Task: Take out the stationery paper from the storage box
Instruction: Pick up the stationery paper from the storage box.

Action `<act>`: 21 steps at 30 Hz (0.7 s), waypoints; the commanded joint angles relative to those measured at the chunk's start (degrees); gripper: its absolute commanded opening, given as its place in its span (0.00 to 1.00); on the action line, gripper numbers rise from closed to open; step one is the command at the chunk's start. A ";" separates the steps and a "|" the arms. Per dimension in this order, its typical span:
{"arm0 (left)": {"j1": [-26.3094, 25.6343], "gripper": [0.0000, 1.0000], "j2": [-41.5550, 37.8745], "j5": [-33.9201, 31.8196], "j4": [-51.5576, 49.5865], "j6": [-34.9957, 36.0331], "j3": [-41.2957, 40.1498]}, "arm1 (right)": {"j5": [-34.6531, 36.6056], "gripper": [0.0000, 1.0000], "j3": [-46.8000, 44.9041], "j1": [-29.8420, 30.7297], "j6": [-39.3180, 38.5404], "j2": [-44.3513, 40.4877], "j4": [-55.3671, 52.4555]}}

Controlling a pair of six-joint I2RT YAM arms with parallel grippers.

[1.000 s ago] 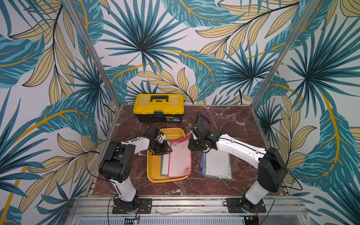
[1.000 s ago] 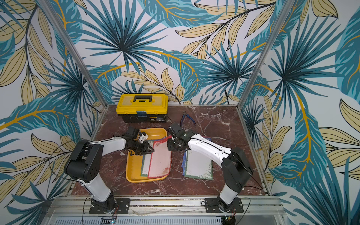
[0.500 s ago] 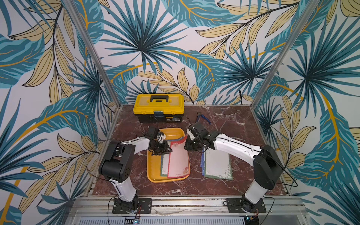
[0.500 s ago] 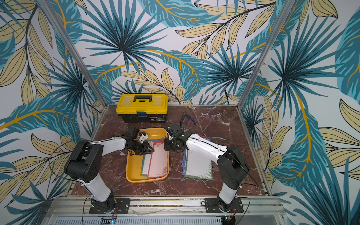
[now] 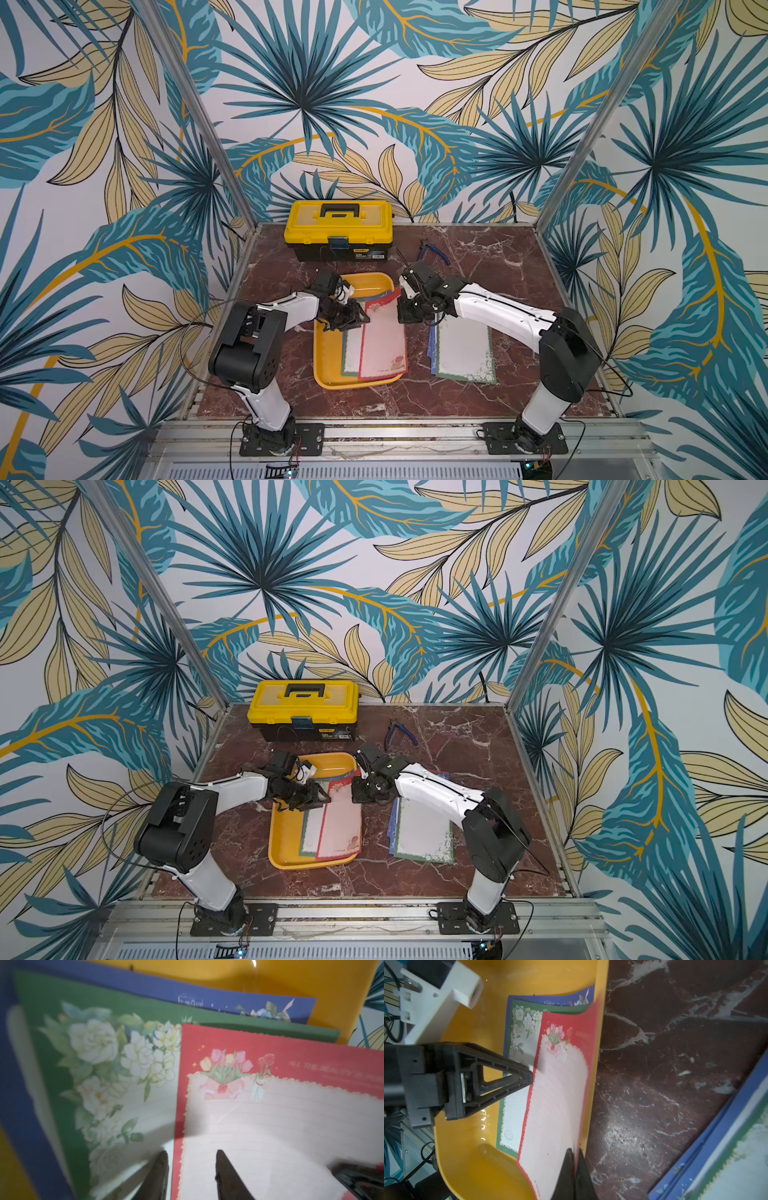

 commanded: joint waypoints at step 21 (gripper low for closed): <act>0.66 0.64 -20.89 -5.38 -0.31 0.03 4.27 | -7.56 0.00 -12.94 -21.39 -12.90 -25.73 -18.40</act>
